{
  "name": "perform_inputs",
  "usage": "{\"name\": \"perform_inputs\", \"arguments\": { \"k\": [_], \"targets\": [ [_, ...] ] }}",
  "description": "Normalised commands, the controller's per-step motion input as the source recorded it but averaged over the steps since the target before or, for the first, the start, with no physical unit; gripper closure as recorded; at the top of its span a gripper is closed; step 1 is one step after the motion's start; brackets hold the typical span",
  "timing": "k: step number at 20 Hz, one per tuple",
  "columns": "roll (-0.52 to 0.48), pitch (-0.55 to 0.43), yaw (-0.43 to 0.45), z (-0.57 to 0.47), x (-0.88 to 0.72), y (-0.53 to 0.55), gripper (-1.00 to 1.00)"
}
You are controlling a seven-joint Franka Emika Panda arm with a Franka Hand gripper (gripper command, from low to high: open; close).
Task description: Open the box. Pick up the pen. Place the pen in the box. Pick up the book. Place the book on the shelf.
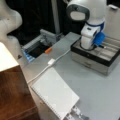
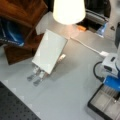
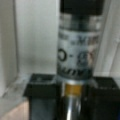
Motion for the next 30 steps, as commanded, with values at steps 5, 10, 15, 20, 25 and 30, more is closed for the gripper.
{"name": "perform_inputs", "arguments": {
  "k": [5,10,15,20,25,30],
  "targets": [
    [0.006,-0.060,-0.187,-0.10,0.05,0.10,-1.00],
    [-0.014,-0.033,-0.185,-0.07,0.07,0.07,-1.00],
    [-0.035,-0.012,-0.166,-0.03,0.07,0.03,-1.00],
    [-0.057,0.017,-0.140,0.05,0.09,0.00,-1.00],
    [-0.087,0.080,-0.109,0.21,0.09,-0.08,-1.00],
    [-0.098,0.152,-0.050,0.33,0.11,-0.24,-1.00]
  ]
}}
